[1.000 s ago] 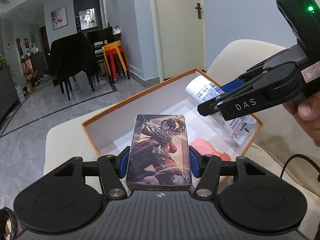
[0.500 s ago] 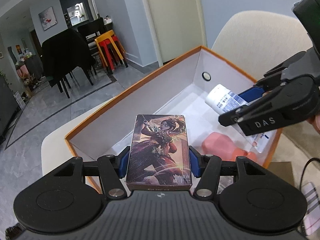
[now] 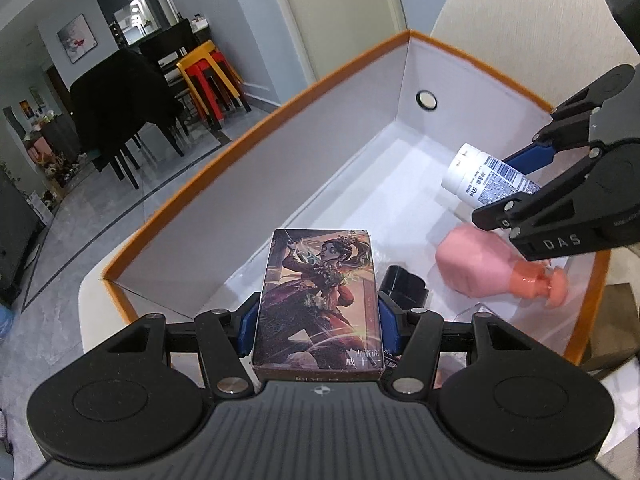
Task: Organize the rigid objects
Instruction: 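Carry the lotion tube and card-art box with both tools over the shoebox, then lower both items into the shoebox and open both tools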
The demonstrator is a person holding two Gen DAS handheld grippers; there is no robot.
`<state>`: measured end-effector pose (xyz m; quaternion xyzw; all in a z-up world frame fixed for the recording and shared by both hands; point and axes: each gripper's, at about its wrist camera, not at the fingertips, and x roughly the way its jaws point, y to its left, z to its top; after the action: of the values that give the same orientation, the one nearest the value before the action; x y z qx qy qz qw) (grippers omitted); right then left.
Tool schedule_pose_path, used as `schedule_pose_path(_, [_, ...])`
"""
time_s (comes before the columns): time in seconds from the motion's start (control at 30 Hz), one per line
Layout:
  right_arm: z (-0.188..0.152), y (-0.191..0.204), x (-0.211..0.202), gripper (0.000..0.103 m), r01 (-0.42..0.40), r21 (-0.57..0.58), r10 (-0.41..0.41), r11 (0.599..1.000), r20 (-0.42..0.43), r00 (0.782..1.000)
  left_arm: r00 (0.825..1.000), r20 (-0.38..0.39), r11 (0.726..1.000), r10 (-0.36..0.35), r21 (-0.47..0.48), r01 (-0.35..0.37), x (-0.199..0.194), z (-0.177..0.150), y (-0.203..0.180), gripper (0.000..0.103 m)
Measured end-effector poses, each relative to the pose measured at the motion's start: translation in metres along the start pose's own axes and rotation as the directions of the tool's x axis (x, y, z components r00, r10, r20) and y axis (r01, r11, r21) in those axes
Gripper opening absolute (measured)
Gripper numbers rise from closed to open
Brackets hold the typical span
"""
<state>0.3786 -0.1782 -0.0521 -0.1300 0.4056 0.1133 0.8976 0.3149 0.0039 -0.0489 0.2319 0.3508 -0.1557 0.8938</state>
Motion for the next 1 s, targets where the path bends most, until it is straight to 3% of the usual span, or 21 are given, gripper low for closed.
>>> schedule_pose_path(0.73, [-0.003, -0.01, 0.027, 0.045, 0.044, 0.093, -0.043, 0.995, -0.009, 0.999, 0.992, -0.121, 0.992, 0.041, 0.122, -0.026, 0.043, 0.007, 0.001, 0.066])
schedule_pose_path(1.0, [-0.003, -0.001, 0.035, 0.045, 0.055, 0.071, -0.054, 0.996, -0.024, 0.998, 0.975, -0.212, 0.989, 0.059, 0.145, -0.028, 0.054, 0.012, -0.001, 0.067])
